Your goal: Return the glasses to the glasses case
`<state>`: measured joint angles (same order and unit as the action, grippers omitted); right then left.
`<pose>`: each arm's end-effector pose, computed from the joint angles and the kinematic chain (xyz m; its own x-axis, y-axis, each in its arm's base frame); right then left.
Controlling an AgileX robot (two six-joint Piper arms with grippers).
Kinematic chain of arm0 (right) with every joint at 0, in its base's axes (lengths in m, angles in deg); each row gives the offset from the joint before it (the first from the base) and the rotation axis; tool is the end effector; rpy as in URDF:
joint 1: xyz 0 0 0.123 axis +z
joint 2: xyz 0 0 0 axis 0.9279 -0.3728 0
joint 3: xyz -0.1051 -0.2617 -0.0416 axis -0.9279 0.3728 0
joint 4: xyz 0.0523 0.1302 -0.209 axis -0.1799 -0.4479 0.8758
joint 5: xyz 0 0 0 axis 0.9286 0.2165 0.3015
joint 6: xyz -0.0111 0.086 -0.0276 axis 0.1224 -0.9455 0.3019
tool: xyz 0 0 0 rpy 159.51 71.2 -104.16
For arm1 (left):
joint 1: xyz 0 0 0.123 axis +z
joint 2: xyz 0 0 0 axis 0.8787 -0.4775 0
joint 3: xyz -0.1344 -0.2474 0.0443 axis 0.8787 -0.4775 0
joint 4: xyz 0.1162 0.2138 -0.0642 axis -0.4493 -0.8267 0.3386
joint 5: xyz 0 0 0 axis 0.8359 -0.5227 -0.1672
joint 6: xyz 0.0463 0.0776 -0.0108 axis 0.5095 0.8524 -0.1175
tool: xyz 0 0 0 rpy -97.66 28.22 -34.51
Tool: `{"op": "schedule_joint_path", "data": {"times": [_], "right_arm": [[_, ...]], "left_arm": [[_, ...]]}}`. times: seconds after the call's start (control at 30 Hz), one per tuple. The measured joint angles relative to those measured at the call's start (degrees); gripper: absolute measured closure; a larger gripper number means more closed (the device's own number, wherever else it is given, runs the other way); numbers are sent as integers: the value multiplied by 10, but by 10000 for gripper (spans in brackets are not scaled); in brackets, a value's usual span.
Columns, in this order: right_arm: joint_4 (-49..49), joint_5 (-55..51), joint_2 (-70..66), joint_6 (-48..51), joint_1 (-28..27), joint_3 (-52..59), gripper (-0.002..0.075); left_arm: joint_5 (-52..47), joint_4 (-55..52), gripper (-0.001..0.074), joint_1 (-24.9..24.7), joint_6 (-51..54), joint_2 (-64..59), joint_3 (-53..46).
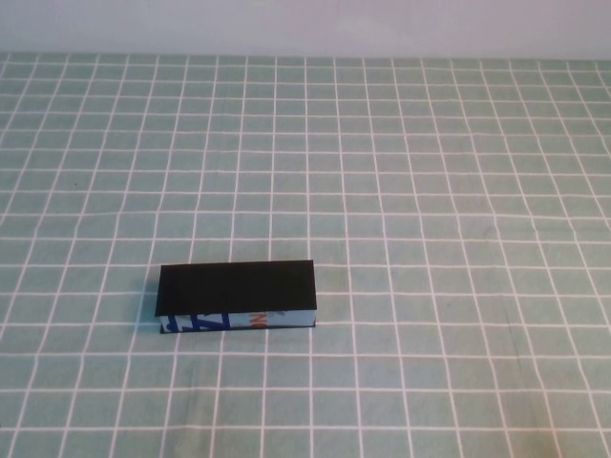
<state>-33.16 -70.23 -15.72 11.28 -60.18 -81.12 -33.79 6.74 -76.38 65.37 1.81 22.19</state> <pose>0.0523 0.0040 0.1723 -0.3123 0.1117 -0.9434 -0.0568 0.9891 0.1360 0.0516 -0.0117 0.1731 -0.2819 0.0278 -0.9590 0.2246 0.9737 -0.0378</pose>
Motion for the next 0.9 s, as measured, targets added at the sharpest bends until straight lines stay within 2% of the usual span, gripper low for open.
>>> {"op": "schedule_joint_path", "data": {"times": [0.2,0.47,0.9], "right_arm": [[-13,0,1,64,17,0,737],[-17,-1,1,96,17,0,737],[-17,-1,1,103,17,0,737]], "left_arm": [[0,-1,734,0,0,0,0],[0,-1,733,0,0,0,0],[0,-1,733,0,0,0,0]]}}
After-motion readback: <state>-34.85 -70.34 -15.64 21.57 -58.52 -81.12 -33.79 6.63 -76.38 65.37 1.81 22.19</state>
